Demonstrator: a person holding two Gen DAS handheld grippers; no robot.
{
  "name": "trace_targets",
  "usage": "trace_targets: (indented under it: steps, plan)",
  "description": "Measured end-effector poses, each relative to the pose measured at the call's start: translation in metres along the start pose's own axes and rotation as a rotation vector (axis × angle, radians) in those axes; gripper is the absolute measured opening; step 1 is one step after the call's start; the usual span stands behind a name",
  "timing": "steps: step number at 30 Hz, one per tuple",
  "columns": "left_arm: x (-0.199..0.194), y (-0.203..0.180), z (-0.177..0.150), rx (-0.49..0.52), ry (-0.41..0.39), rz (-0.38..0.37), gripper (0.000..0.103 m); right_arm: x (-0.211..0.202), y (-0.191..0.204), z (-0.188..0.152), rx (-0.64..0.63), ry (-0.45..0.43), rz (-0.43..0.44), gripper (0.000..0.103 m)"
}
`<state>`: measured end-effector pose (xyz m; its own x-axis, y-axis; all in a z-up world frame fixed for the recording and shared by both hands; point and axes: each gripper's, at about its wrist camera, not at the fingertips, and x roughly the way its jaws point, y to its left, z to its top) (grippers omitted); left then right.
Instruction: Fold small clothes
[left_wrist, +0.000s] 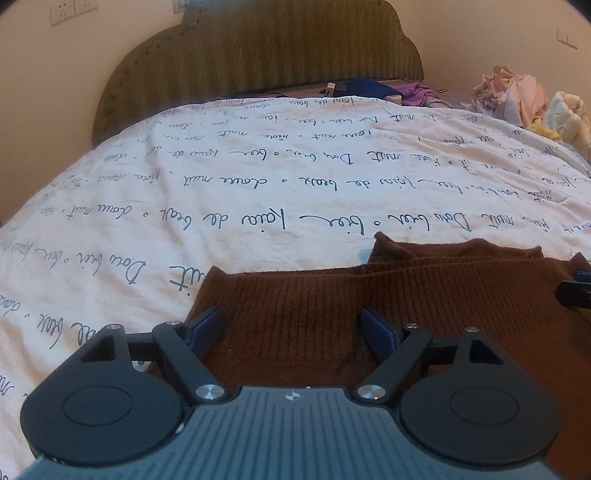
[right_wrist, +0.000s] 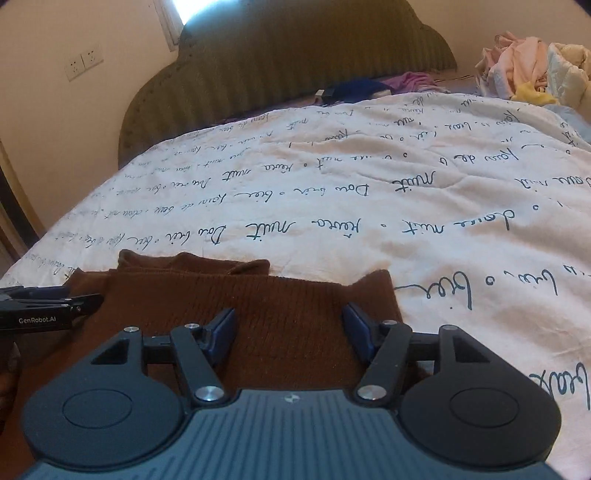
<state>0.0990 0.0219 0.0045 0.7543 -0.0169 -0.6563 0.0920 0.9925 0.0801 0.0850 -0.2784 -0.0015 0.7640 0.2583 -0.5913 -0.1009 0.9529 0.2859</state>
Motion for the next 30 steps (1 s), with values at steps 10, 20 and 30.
trace_targets:
  steps: [10, 20, 30]
  plan:
    - [-0.002, -0.002, 0.0, -0.014, -0.004, 0.008, 0.084, -0.042, 0.04, 0.015, -0.06, -0.016, 0.065, 0.073]
    - [-0.007, 0.004, 0.0, -0.042, -0.021, 0.018, 0.086, -0.017, 0.032, -0.023, -0.157, 0.008, 0.009, 0.077]
    - [-0.158, 0.123, -0.085, -0.522, -0.206, -0.036, 0.088, -0.02, 0.027, -0.024, -0.124, -0.008, 0.033, 0.077]
